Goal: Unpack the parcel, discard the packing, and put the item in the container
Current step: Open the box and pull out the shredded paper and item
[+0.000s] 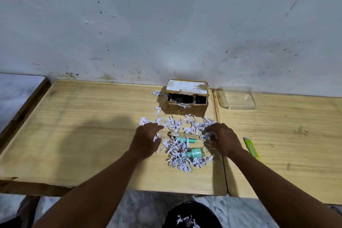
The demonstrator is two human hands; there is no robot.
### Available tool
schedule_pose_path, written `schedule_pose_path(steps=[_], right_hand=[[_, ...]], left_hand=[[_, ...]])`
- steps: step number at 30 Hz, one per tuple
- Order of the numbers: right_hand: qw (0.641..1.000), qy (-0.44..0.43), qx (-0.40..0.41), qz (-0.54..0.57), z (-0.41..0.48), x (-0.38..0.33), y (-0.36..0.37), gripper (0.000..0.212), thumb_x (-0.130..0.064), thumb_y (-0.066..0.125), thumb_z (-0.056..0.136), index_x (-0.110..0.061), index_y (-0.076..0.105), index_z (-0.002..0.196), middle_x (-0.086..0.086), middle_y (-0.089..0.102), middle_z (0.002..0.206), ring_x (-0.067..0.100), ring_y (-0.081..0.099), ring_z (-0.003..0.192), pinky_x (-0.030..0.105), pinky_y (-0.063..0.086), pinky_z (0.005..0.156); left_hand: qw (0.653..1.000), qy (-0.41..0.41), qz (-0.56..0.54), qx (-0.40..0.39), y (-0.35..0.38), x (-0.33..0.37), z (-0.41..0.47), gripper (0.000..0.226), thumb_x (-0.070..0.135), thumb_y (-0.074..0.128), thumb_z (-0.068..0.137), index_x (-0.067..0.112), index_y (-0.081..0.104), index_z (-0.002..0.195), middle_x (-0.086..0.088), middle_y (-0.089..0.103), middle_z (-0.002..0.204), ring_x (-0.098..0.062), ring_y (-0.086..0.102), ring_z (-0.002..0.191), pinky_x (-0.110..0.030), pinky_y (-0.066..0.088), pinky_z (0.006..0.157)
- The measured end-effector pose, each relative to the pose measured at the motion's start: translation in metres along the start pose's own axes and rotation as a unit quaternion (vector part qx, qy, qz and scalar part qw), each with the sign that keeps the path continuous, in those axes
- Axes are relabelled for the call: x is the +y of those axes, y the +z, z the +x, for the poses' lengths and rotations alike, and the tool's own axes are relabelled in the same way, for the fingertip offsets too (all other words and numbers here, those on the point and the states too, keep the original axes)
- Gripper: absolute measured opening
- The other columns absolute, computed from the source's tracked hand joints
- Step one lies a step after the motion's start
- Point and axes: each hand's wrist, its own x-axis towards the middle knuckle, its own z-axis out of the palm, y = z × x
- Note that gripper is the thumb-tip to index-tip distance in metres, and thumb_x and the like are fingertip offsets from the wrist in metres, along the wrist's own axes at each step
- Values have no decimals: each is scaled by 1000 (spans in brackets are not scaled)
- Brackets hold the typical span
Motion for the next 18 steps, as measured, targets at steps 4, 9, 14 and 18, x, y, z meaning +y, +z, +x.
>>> schedule_pose_path(steps=[4,9,14,18], right_hand=[[999,13,43,-5,-6,4,0,73,-7,61,63,-25,60,133,6,56,139,33,52,124,45,44,95],[988,-90,75,100,-21,-24,0,30,-22,57,74,-22,69,101,-1,63,108,22,58,99,33,48,76],[982,-164,-83,39,-28,-44,9,35,-26,62,66,-23,72,98,-2,65,99,20,60,95,23,43,72],[983,-154,-103,2,-23,-48,15,41,-32,65,64,-28,64,104,-3,63,106,22,58,100,31,45,74]], left_hand=[[999,-27,45,-1,0,5,-5,53,45,46,85,24,58,132,-9,58,137,-31,50,131,-58,35,105],[997,-39,45,-45,17,17,-6,63,50,34,93,16,43,146,-15,40,152,-34,33,143,-63,28,109],[995,-64,44,-61,38,21,-13,69,54,19,95,17,25,153,-9,19,162,-27,10,150,-58,13,116],[995,-51,55,-60,45,16,-18,67,52,18,98,16,22,154,-7,12,163,-24,2,150,-56,9,117]])
